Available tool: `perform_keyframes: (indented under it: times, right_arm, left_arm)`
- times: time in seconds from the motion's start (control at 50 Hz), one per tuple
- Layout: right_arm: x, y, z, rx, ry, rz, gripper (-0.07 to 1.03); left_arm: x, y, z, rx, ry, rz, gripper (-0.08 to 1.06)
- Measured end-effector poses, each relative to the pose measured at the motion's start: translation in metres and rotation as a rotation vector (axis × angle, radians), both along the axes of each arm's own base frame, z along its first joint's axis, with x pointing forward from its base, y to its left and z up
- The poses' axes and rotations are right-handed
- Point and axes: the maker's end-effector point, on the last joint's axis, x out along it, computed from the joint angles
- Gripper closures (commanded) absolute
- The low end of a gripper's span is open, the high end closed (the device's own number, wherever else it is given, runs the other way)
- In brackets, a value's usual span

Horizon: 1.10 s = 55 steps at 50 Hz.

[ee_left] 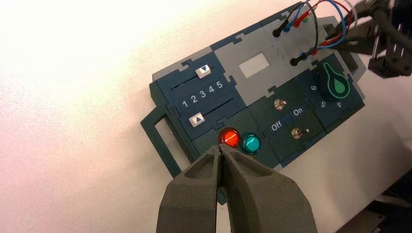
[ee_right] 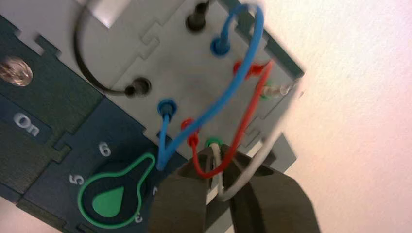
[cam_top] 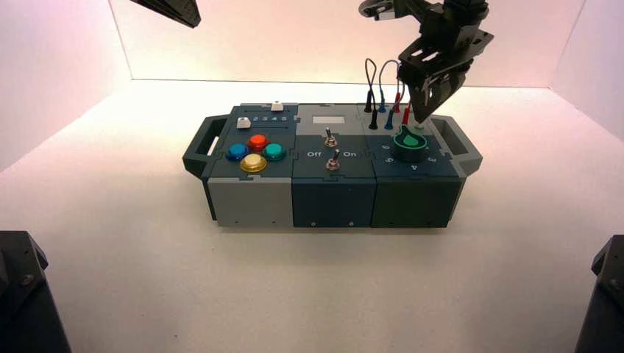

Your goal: Insert the white wire.

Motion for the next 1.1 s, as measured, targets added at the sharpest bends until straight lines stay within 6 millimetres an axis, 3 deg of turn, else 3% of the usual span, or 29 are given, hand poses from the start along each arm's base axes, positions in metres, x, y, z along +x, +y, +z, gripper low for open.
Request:
perform_keyframes:
  times: [0.28,0.82,1.1]
  right_arm:
    - [-0.006,-0.006,0.0,-0.012,0.025,-0.026,0.69]
    - [-0.005,-0.007,0.043,0.045,-0.096,-0.034,0.66]
    - [0.003,-0.033,0.07,0.1,-0.192,-0.173,0.66]
  left_arm:
    - [0.001,0.0,0.001,0.0,-0.001,0.002,1.01]
    - [0.005,0.002,-0.008,0.015,-0.025,-0.001,1.01]
    - [0.011,0.005,-0.011,0.033,-0.064,0.011,1.01]
